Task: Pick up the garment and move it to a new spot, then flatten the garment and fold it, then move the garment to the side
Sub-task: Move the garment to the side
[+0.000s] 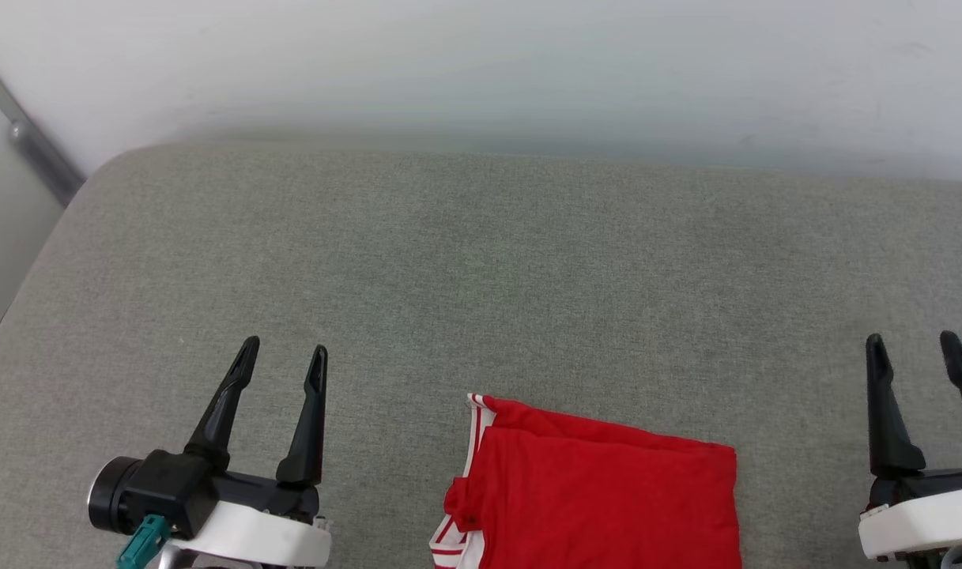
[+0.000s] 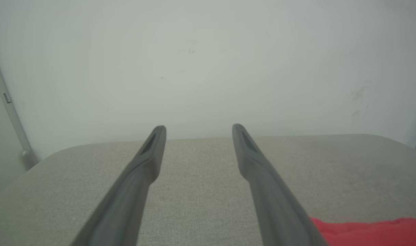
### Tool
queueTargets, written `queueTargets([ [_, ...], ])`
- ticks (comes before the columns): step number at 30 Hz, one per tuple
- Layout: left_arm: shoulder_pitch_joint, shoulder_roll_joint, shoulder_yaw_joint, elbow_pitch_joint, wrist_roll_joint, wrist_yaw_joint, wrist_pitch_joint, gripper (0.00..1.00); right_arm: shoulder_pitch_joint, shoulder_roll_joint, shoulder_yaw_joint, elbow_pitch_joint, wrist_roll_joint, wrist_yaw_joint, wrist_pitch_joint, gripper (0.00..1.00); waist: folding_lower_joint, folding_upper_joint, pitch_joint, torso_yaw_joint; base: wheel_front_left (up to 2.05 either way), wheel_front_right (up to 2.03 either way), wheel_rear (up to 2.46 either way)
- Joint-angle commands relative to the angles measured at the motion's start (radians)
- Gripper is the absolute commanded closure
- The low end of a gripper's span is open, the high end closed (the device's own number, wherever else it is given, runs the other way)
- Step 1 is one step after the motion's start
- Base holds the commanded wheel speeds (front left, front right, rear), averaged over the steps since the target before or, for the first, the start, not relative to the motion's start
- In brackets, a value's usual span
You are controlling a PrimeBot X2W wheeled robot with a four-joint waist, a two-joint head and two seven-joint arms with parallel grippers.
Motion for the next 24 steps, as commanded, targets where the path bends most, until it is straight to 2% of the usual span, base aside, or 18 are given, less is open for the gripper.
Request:
queueTargets([
  [1, -0.008, 0.002, -0.001, 0.0, 0.002, -0.002, -0.002, 0.0, 0.01, -0.017, 0.011, 0.006, 0.018, 0.0, 0.04, 0.0, 0.0, -0.0001, 0.004, 0.001, 0.0, 0.0, 0.0],
  [6, -0.018, 0.004, -0.005, 0.003, -0.001, -0.002, -0.002, 0.0, 0.019, -0.078, 0.074, -0.004, 0.073, 0.0, 0.278, 0.0, 0.0, -0.0001, 0.02, 0.007, 0.0, 0.0, 0.0],
  [11, -0.029, 0.005, -0.013, 0.015, -0.003, -0.002, -0.002, 0.0, 0.041, -0.138, 0.127, -0.062, 0.2, 0.0, 0.597, 0.0, 0.0, -0.0001, 0.04, 0.017, 0.0, 0.0, 0.0],
  [16, -0.046, 0.001, -0.02, 0.02, -0.002, -0.002, -0.002, 0.0, 0.067, -0.124, 0.118, -0.119, 0.268, 0.0, 0.944, 0.0, 0.0, -0.0001, 0.062, 0.038, 0.0, 0.0, 0.0],
  [20, -0.063, -0.003, -0.034, 0.024, -0.002, -0.002, -0.002, 0.0, 0.062, -0.09, 0.104, -0.136, 0.26, 0.0, 1.092, 0.0, 0.0, -0.0001, 0.082, 0.067, 0.0, 0.0, 0.0],
  [24, -0.072, -0.007, -0.038, 0.032, -0.001, -0.002, -0.002, 0.0, 0.063, -0.069, 0.101, -0.111, 0.259, 0.0, 1.159, 0.0, 0.0, -0.0001, 0.104, 0.096, 0.0, 0.0, 0.0],
])
